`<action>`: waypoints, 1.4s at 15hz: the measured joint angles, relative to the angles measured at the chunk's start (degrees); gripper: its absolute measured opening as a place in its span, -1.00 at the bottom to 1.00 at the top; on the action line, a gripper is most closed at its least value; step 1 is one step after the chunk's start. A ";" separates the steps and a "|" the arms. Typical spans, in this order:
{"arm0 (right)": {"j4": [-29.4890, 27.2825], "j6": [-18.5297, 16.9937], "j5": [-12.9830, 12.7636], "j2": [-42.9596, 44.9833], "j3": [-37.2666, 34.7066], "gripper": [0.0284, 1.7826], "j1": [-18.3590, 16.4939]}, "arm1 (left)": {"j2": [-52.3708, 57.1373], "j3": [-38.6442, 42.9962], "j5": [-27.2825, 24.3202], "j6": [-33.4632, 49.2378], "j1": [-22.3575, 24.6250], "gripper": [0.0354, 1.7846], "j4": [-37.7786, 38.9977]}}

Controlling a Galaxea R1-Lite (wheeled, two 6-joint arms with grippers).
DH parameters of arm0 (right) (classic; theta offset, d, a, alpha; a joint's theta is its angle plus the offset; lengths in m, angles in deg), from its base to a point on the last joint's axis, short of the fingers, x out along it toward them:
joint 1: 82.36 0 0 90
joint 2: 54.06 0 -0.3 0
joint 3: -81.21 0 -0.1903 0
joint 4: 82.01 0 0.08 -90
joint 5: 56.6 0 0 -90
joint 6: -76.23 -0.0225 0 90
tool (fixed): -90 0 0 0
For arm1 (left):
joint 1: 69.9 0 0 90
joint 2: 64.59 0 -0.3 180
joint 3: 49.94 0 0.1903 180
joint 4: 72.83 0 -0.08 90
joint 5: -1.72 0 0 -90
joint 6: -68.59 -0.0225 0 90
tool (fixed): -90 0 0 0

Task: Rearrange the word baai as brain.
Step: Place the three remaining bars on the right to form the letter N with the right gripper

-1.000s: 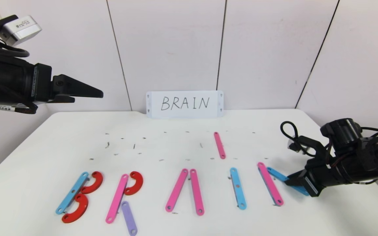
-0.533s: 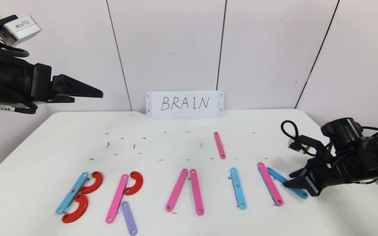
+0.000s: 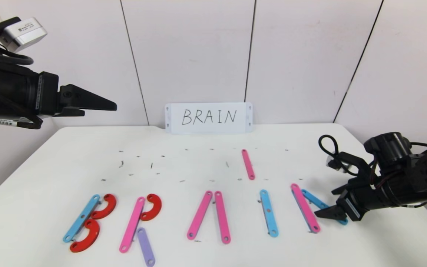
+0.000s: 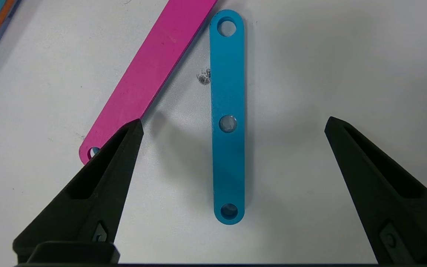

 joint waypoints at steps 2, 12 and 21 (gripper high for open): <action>-0.52 -0.33 0.00 1.07 0.20 0.95 0.20 | 0.07 0.00 -0.02 -0.02 0.01 0.94 0.00; -13.31 -18.16 -1.90 11.11 22.20 0.95 6.56 | 0.09 0.06 0.04 -0.02 -0.38 0.94 -0.02; -13.14 -37.25 -21.09 -2.62 40.42 0.95 21.25 | 0.17 0.04 0.04 0.00 -0.44 0.94 -0.06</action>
